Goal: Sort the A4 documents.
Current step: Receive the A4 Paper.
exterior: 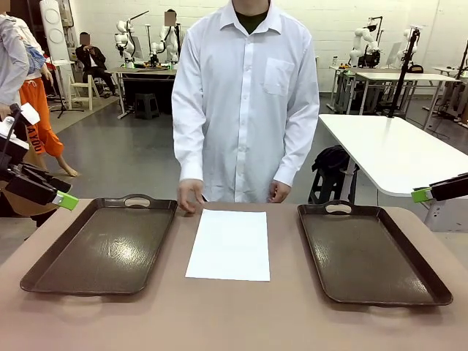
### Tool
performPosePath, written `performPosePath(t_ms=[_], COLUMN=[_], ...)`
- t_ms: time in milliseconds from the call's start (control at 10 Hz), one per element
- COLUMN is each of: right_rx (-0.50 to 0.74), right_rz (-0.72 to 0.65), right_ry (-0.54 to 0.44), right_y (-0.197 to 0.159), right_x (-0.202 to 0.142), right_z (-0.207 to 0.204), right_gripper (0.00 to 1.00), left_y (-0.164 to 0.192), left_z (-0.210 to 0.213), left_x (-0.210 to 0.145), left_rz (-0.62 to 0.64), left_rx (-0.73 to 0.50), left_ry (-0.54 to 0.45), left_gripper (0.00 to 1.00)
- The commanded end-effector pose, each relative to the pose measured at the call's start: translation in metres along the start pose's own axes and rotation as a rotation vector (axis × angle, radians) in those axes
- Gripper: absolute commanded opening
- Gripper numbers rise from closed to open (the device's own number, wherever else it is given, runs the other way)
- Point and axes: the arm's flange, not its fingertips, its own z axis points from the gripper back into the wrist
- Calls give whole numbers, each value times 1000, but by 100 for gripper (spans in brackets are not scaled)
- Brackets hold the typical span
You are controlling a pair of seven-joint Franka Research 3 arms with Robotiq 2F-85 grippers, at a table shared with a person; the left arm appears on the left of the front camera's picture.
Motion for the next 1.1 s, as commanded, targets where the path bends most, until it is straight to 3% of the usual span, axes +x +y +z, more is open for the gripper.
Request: performPosePath(t_ms=[0, 1000], right_rx=[13, 13], right_rz=[-5, -5], right_ry=[-4, -4], right_y=[-1, -1], right_x=[-1, -1], right_z=[-2, -2], right_gripper=[100, 100], left_y=[1, 1], left_z=[1, 1], left_x=[-1, -1], left_rz=[-12, -12], left_rx=[-10, -10], left_ry=[-9, -9], left_gripper=[100, 100])
